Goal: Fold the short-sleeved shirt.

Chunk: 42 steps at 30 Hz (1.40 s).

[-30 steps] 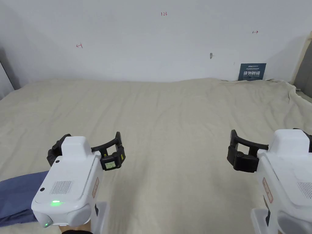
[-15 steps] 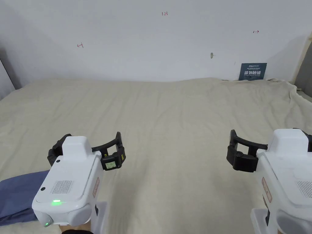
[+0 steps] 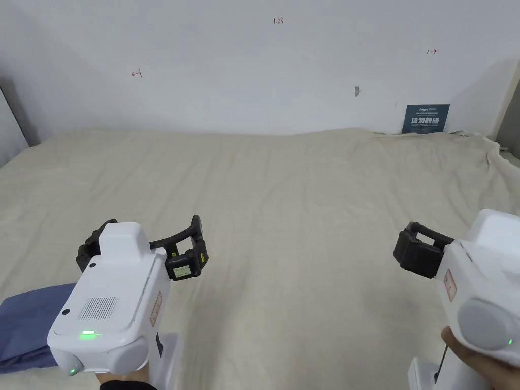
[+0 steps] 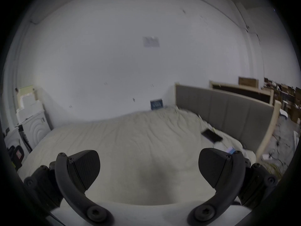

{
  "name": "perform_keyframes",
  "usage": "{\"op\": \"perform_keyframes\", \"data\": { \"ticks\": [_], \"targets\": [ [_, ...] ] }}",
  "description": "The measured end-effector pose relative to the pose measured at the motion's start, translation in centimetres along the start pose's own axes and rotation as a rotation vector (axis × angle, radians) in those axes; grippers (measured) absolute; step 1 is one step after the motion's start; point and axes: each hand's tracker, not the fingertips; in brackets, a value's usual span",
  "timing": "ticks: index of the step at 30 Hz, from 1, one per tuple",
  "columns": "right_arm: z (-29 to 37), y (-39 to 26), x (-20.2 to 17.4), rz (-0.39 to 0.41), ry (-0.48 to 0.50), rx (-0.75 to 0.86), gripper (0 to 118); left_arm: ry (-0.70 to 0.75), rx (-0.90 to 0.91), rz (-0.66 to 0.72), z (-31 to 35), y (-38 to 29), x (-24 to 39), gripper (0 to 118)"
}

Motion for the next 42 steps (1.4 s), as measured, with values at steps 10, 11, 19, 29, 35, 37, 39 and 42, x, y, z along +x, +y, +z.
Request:
{"op": "perform_keyframes", "data": {
  "ticks": [10, 11, 19, 29, 35, 37, 39, 42],
  "targets": [
    [-0.5, 1.1, 0.9, -0.124, 0.029, -0.176, 118, -0.003, 0.011, -0.005, -0.1, 0.4, 0.1, 118],
    [-0.4, 1.2, 0.9, -0.121, 0.037, -0.164, 118, -0.004, 0.012, -0.007, -0.1, 0.4, 0.1, 118],
    [-0.3, 1.3, 0.4, -0.048, 0.059, -0.133, 118, -0.001, 0.015, -0.009, -0.1, 0.4, -0.1, 118],
    [0.1, 0.8, -0.3, 0.057, 0.086, 0.028, 118, -0.006, 0.018, -0.013, -0.2, 0.3, 0.1, 118],
    [1.4, -0.2, -0.4, 0.108, 0.121, 0.263, 118, -0.005, 0.016, -0.002, -0.2, 0.3, 0.2, 118],
    [1.5, -0.3, -0.5, 0.124, 0.117, 0.264, 118, -0.005, 0.017, -0.004, -0.1, 0.3, 0.2, 118],
    [1.5, -0.6, -0.3, 0.127, 0.136, 0.295, 118, -0.007, 0.018, -0.003, -0.1, 0.3, 0.2, 118],
    [1.4, -0.8, -0.2, 0.126, 0.144, 0.311, 118, -0.008, 0.022, 0.000, -0.1, 0.3, 0.2, 118]
  ]
}}
